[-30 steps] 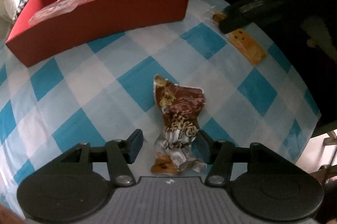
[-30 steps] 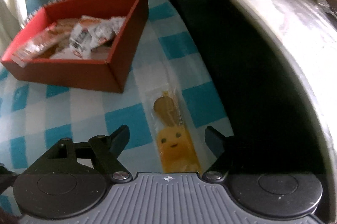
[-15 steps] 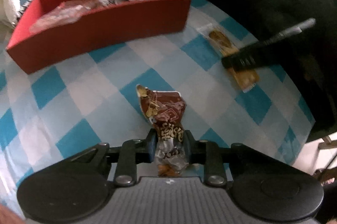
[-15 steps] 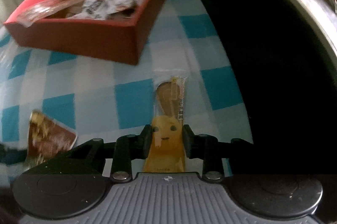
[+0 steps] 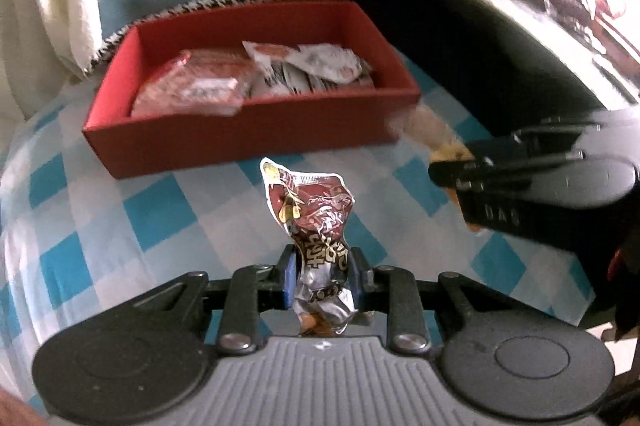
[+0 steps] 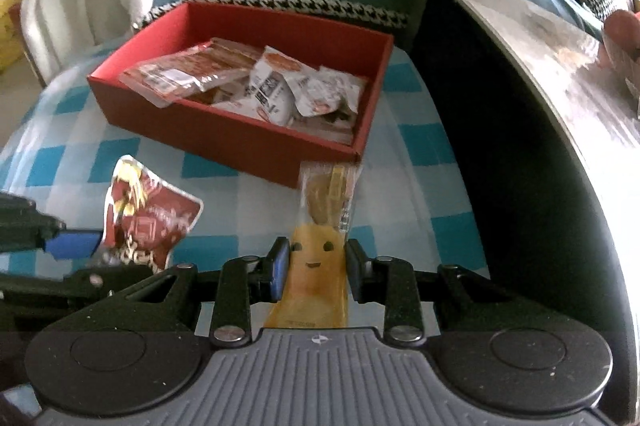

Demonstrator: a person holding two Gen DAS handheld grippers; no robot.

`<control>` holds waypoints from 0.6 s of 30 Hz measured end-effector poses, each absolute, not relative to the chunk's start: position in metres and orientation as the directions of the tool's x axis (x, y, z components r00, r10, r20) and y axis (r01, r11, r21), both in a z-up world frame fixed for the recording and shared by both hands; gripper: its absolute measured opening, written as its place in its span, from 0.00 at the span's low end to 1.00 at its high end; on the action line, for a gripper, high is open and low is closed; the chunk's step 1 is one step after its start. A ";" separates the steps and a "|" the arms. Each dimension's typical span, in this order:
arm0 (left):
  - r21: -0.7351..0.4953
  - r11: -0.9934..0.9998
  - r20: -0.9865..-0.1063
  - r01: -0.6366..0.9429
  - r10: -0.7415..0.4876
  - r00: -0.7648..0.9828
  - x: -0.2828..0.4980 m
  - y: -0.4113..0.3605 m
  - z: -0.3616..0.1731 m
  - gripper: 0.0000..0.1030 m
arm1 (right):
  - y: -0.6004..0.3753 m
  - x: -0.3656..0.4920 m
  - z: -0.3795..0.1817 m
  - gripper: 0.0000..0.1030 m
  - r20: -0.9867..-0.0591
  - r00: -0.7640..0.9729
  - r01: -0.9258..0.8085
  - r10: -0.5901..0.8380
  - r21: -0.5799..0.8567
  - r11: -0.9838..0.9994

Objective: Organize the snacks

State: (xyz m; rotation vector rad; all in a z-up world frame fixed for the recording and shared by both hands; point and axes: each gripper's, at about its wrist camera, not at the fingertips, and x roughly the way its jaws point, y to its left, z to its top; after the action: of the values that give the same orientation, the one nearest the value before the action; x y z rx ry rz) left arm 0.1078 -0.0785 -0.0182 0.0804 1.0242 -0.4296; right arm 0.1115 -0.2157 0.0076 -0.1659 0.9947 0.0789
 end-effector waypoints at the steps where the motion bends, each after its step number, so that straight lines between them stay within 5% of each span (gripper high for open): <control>1: -0.138 0.915 -0.837 0.378 -0.312 0.449 0.108 -0.077 -0.016 0.21 | -0.215 0.110 0.010 0.35 -0.836 0.549 -0.143 -0.009 -0.105 0.984; 3: -0.142 0.918 -0.831 0.371 -0.315 0.460 0.110 -0.074 -0.013 0.21 | -0.212 0.109 0.012 0.16 -0.830 0.558 -0.146 -0.006 -0.106 0.984; 10: -0.137 0.927 -0.836 0.350 -0.298 0.461 0.113 -0.068 -0.015 0.21 | -0.211 0.108 0.007 0.18 -0.841 0.541 -0.154 0.006 -0.092 0.984; 14: -0.144 0.926 -0.847 0.348 -0.297 0.440 0.113 -0.067 -0.020 0.21 | -0.222 0.102 -0.010 0.45 -0.884 0.468 -0.115 -0.009 -0.070 0.991; 18: -0.154 0.924 -0.853 0.349 -0.302 0.426 0.112 -0.067 -0.022 0.21 | -0.221 0.081 -0.038 0.57 -0.920 0.391 -0.050 -0.025 -0.048 0.998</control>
State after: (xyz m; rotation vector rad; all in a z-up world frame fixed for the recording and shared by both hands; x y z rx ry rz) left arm 0.1116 -0.0668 -0.0219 0.0491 1.0552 -0.4072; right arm 0.0815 -0.2214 -0.0380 -0.0722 1.1695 0.0162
